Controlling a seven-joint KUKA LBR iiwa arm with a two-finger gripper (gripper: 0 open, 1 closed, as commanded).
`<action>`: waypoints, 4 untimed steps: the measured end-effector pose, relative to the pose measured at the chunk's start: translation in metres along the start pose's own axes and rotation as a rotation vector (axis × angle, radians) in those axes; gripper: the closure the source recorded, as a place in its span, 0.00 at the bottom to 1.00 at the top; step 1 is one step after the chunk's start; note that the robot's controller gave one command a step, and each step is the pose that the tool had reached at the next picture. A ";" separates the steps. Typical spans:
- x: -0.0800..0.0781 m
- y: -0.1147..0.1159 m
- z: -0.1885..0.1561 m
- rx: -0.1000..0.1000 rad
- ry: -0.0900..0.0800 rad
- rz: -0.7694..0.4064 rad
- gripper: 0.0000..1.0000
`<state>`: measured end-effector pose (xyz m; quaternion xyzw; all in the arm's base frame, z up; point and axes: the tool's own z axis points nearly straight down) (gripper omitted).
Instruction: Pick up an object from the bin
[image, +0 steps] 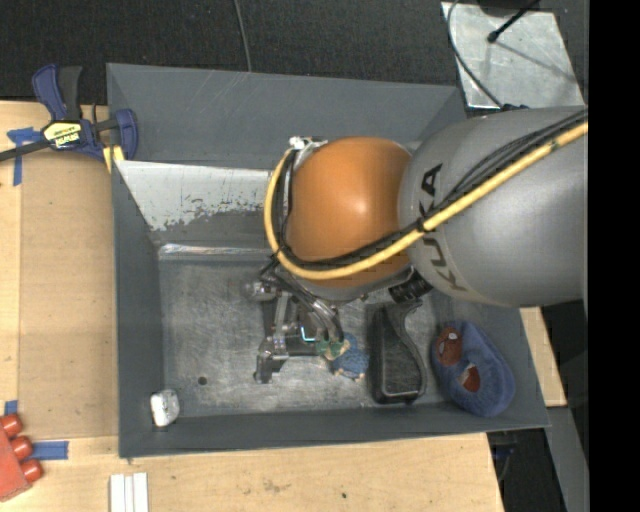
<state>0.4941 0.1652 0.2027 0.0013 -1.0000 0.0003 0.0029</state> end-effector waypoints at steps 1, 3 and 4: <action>-0.027 -0.089 0.074 0.003 -0.002 0.048 0.00; -0.049 -0.109 0.118 -0.001 -0.008 -0.047 1.00; -0.039 -0.120 -0.019 0.000 -0.017 -0.059 1.00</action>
Offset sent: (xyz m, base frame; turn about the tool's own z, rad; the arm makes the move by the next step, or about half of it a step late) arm 0.0259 -0.0826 -0.0700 0.0405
